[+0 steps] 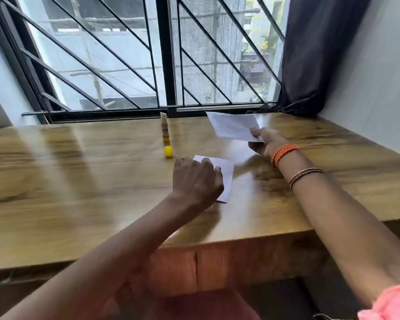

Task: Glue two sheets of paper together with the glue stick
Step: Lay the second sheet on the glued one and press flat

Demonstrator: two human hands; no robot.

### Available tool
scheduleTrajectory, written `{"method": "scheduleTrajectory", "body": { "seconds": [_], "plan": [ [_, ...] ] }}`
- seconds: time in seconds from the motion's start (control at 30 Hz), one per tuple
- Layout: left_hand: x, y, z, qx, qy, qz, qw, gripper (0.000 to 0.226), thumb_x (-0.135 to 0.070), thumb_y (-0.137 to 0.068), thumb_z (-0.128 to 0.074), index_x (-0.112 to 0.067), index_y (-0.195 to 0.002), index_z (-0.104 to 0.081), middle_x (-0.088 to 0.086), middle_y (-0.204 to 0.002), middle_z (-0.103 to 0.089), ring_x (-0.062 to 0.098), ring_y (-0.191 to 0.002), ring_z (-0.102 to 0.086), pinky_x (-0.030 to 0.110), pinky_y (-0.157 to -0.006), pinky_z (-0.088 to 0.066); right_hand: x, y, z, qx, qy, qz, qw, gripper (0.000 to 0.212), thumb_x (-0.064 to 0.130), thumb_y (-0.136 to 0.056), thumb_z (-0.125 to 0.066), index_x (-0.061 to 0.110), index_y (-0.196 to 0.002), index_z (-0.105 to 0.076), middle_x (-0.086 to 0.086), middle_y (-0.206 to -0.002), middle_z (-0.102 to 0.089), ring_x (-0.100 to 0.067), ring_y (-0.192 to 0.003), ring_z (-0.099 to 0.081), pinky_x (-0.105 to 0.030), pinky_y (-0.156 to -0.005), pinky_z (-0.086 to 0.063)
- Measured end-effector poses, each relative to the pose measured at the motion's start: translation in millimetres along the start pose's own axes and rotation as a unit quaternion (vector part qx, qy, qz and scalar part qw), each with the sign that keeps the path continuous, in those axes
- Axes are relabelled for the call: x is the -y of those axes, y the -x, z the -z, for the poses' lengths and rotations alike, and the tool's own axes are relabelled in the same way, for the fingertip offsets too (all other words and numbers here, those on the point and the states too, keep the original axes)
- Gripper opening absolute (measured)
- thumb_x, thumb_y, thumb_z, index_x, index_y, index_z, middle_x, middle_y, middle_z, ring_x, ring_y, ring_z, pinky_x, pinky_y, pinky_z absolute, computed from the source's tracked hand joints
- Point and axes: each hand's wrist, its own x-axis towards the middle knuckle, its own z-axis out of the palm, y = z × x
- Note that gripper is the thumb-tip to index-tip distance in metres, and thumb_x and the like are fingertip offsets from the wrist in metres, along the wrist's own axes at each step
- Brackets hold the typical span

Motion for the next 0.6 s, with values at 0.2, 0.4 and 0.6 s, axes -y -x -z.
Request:
{"method": "scheduleTrajectory", "body": {
  "seconds": [0.2, 0.4, 0.6],
  "plan": [
    [-23, -22, -23, 0.096, 0.016, 0.057, 0.994, 0.069, -0.048, -0.094, -0.021, 0.002, -0.143, -0.017, 0.027, -0.127, -0.054, 0.036, -0.126, -0.042, 0.045, -0.107, -0.021, -3, -11, 8, 0.017, -0.072, -0.009, 0.997, 0.014, -0.001, -0.087, -0.061, 0.006, -0.077, -0.054, -0.005, -0.075, -0.058, -0.015, -0.065, -0.058, -0.022, -0.037, -0.05],
    [-12, -31, -35, 0.117, 0.127, 0.019, 0.985, 0.077, -0.04, -0.091, -0.04, -0.009, -0.147, 0.002, 0.021, -0.14, -0.044, 0.027, -0.138, -0.029, 0.045, -0.114, -0.003, -1, -16, 16, 0.02, -0.057, -0.002, 0.998, 0.013, 0.002, -0.088, -0.061, 0.007, -0.078, -0.054, -0.004, -0.077, -0.058, -0.015, -0.067, -0.058, -0.021, -0.037, -0.049],
    [16, -45, -30, 0.197, 0.196, -0.062, 0.959, 0.09, -0.041, -0.089, -0.05, -0.016, -0.146, 0.014, 0.002, -0.15, -0.035, 0.023, -0.142, -0.022, 0.05, -0.115, -0.007, 1, -12, 22, -0.009, -0.009, 0.028, 1.0, 0.016, -0.003, -0.085, -0.063, 0.006, -0.074, -0.057, -0.007, -0.078, -0.059, -0.016, -0.067, -0.059, -0.023, -0.038, -0.053]
  ]
}}
